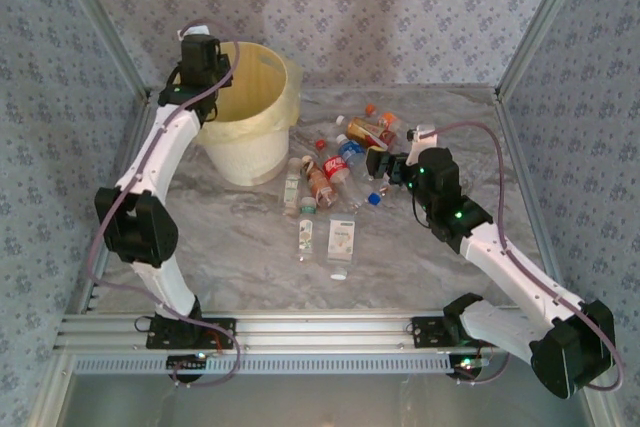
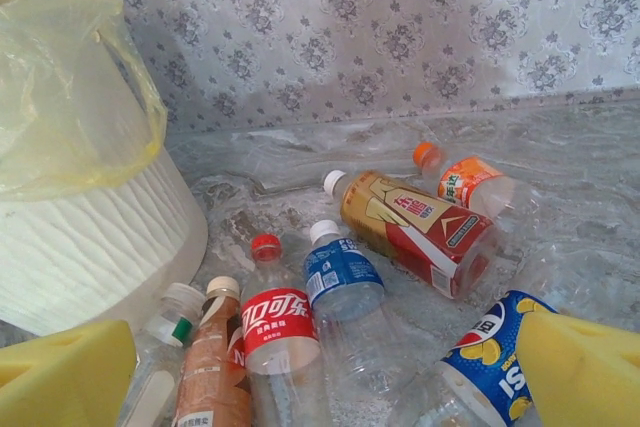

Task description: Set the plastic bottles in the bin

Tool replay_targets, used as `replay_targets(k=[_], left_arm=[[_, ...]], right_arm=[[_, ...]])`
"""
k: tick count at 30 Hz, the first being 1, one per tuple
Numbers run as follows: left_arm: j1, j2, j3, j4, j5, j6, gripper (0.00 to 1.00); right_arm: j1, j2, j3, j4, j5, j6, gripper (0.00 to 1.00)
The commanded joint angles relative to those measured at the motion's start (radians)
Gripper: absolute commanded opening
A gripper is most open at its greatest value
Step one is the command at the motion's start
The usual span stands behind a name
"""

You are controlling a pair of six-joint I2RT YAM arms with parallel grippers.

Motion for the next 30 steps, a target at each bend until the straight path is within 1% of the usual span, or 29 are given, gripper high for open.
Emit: replay_targets(k=[1,5,7,11,15,18,21,25,30], left_arm=[[0.004,0.026,0.064,-0.017,0.048,-0.068,0.66],[0.004,0.037,0.083,-0.007,0.086,-0.096,0.8],[0.004,0.034,0.096,-0.016,0.103,-0.102,0.85],[0.004,-0.002,0.099,-0.041,0.185,-0.124,0.93],[0.002,-0.083,0.047,-0.035,0.285,-0.171,0.98],[0.002,-0.141,0.008,-0.025,0.415,-0.208,0.98],[-0.002,-0.181,-0.023,-0.043,0.519,-0.282,0.98],[-0.016,-0.251,-0.111,0.021,0.61,-0.346,0.98],[-0.049,-0.339,-0.201,0.026,0.667,-0.354,0.98]], right_arm=[[0.007,-0.024,0.029,-0.023,0.029,-0.015,1.0],[0.009,-0.035,0.027,-0.04,0.039,-0.018,1.0],[0.006,-0.035,0.022,-0.043,0.04,-0.017,1.0],[0.006,-0.025,0.01,-0.059,0.039,0.001,1.0],[-0.012,0.013,0.018,-0.136,0.089,0.047,1.0],[-0.052,0.067,0.055,-0.269,0.1,0.146,1.0],[-0.091,0.116,0.063,-0.34,0.084,0.245,1.0],[-0.125,0.167,0.059,-0.35,0.042,0.317,1.0],[-0.151,0.245,0.08,-0.363,0.059,0.411,1.0]])
